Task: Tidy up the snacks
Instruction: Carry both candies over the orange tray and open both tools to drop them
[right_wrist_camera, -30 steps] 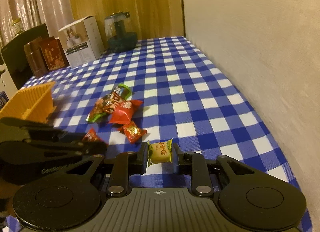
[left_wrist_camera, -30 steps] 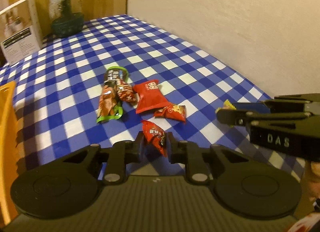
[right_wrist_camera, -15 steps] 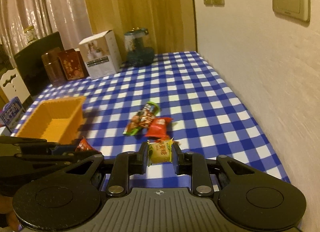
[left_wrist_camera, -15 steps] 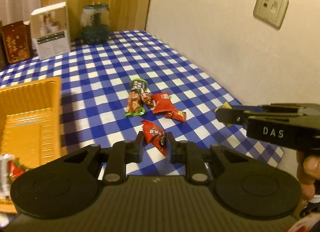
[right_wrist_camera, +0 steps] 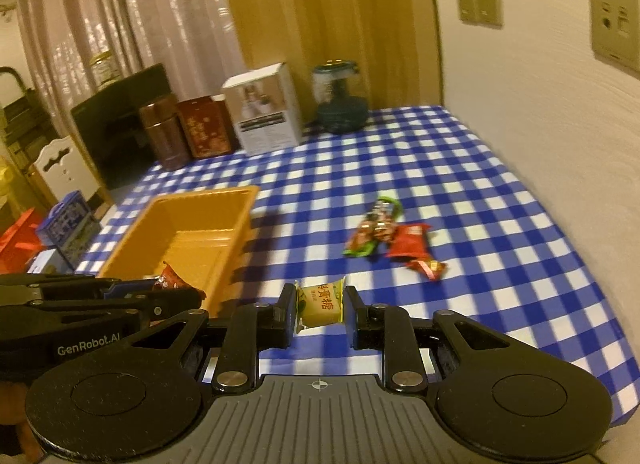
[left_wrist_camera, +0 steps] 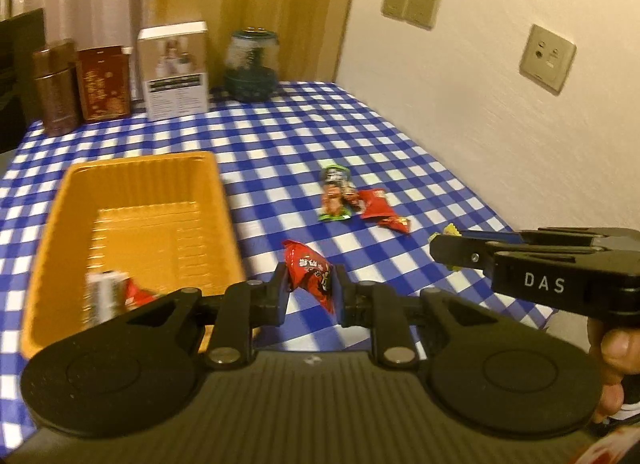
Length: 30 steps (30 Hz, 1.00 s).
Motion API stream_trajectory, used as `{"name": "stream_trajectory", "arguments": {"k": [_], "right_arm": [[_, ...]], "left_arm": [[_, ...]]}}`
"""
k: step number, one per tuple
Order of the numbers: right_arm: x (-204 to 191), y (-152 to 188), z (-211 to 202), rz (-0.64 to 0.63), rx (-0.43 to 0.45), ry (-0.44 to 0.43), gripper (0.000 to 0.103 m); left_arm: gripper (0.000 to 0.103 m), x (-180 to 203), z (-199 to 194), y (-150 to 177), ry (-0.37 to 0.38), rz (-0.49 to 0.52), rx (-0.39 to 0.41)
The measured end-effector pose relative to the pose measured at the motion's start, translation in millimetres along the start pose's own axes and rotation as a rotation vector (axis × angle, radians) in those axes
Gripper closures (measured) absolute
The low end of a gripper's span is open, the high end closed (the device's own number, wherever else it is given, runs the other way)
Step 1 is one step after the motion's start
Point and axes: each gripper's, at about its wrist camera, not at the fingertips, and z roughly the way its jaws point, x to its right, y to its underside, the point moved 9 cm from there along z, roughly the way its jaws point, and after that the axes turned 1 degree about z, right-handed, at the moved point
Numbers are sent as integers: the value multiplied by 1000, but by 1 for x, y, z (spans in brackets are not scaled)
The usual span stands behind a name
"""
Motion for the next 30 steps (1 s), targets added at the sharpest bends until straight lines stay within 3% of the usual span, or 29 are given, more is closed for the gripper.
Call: {"name": "stream_trajectory", "arguments": {"k": [14,30], "right_arm": [[-73,3,9,-74,-17,-75,78],[-108,5,32,-123,-47,-107,78]], "left_arm": [[83,-69,-43,8,-105,-53,14],[83,-108,-50,12,-144,-105,12]]}}
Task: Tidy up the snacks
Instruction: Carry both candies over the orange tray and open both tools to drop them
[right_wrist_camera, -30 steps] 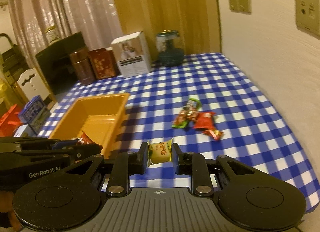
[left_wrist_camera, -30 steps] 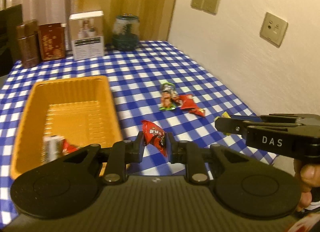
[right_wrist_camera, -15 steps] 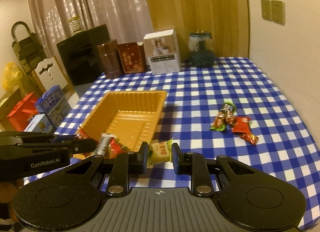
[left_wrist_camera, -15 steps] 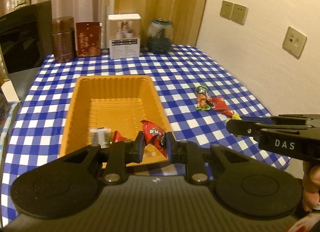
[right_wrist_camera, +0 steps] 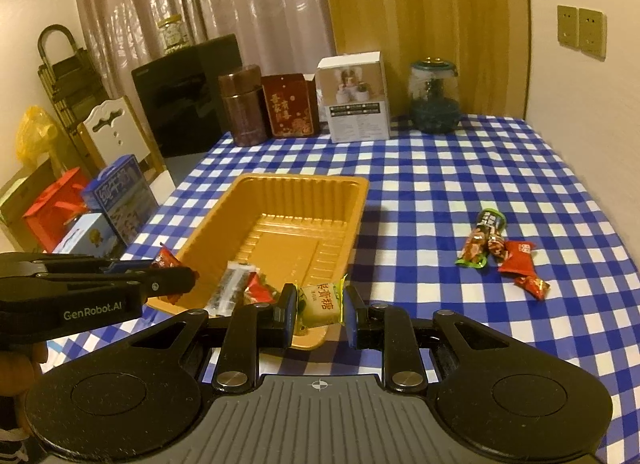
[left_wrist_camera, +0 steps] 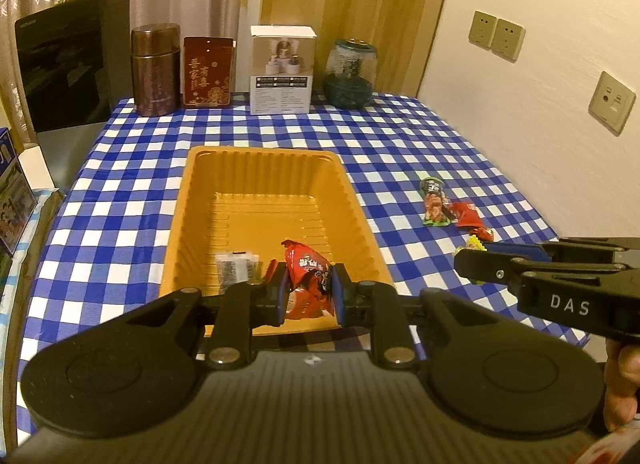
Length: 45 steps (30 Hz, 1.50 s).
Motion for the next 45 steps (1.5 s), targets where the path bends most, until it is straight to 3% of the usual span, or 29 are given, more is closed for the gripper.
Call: {"name": "stream_trajectory", "arguments": {"k": [16,31,35,45], "right_arm": [[-5,-3,40,14,-38,-21,78],[-5,-8,72,31,-60,-30,78],[-5,-8,77,34,-66,-30,78],[-8,-10,84,27,-75,-31,78]], "left_arm": [[83,-37,28,-4,-43,-27,-32],[83,-48,62,-2,-60,-34,-78],[72,-51,68,0,-67,-44,-88],[72,-59,63,0,-81,-50,-80]]}}
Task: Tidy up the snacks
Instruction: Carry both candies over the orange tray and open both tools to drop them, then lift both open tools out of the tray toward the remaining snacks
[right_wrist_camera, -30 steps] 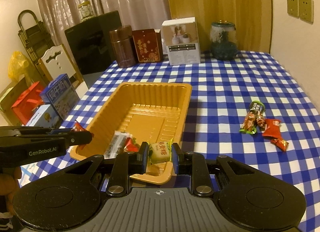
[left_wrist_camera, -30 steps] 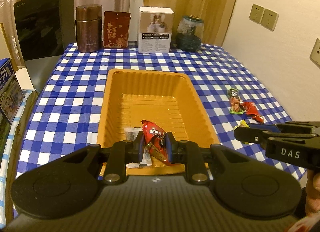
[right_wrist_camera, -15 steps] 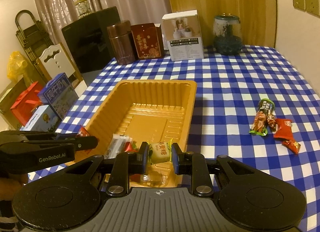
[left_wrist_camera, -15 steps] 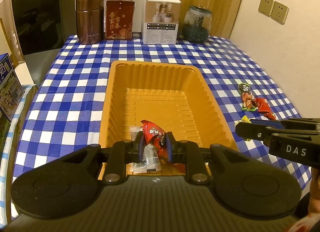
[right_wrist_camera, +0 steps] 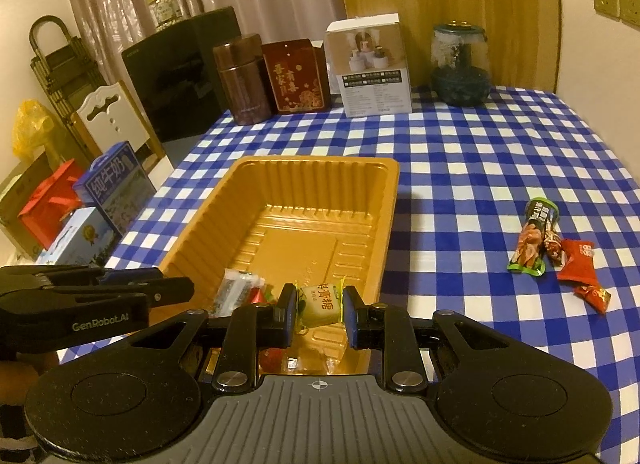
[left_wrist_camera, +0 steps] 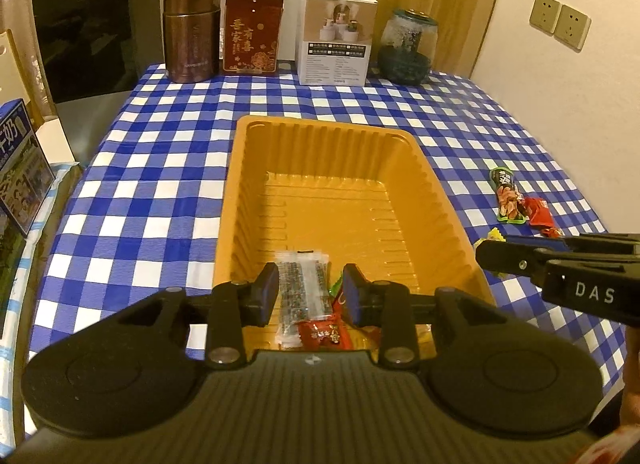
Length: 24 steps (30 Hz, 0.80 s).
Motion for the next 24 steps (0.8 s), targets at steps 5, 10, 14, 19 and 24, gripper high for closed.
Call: {"name": "stream_trajectory", "arguments": {"k": [5,10,14,19,24], "right_arm": [[-5,-2,4,-9,-5,-5,78],[-8,-3,7,-14,-7,-10,78],[-11,-4,12,-15,-7,-19,78],[-14,-7,17,9,5,-82,56],[-3,-11,13,85,37,-89,39]], "left_arm": [[72,-4,-3,0,-7,-7,4],[72,-5,-5,-3,-8,-9,14],[70,-9,-6,-3,-16,-17,19],[69,-15,-7,-1,-28,-28,18],[68,-18,-10,3,-31,-37,17]]}}
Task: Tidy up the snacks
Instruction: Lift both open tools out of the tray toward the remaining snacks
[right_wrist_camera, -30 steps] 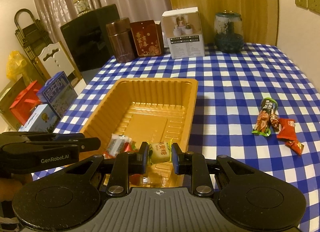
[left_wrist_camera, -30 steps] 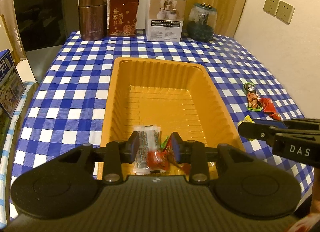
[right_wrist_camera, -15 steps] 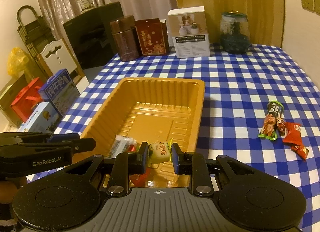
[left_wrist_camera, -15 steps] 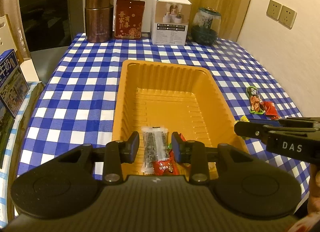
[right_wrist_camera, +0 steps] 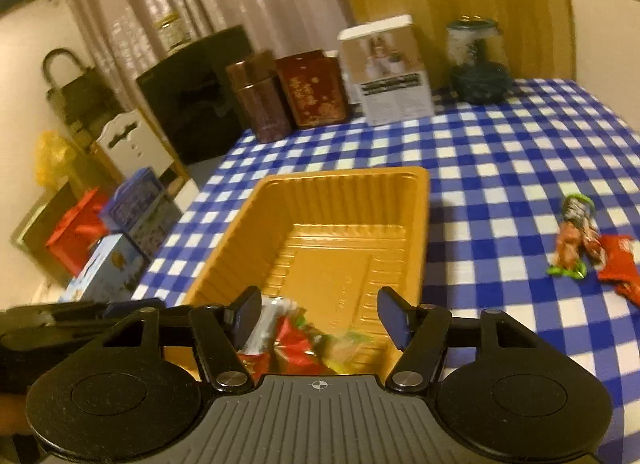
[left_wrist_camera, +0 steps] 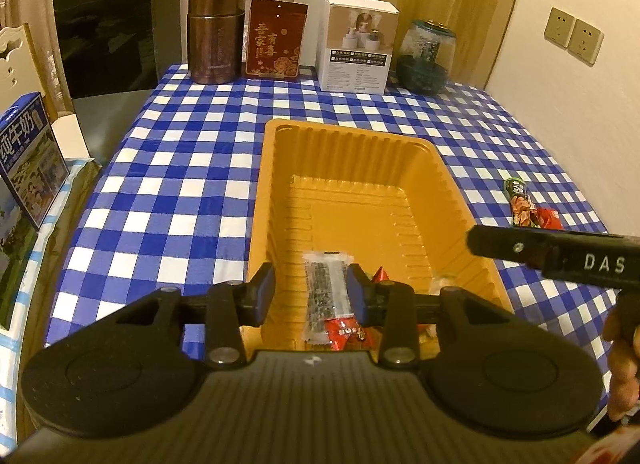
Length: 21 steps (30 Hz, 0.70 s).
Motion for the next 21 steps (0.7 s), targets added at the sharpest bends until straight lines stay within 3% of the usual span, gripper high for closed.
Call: {"name": "stream_trajectory", "arguments": {"k": [12,21], "right_arm": [[41,22,-38,55,-13,138,39],[59,33,-83,92,34,205,39]], "left_arm": [[61,14,-10,6,26,8,1],[52,46,-26,6,70,42,20]]}}
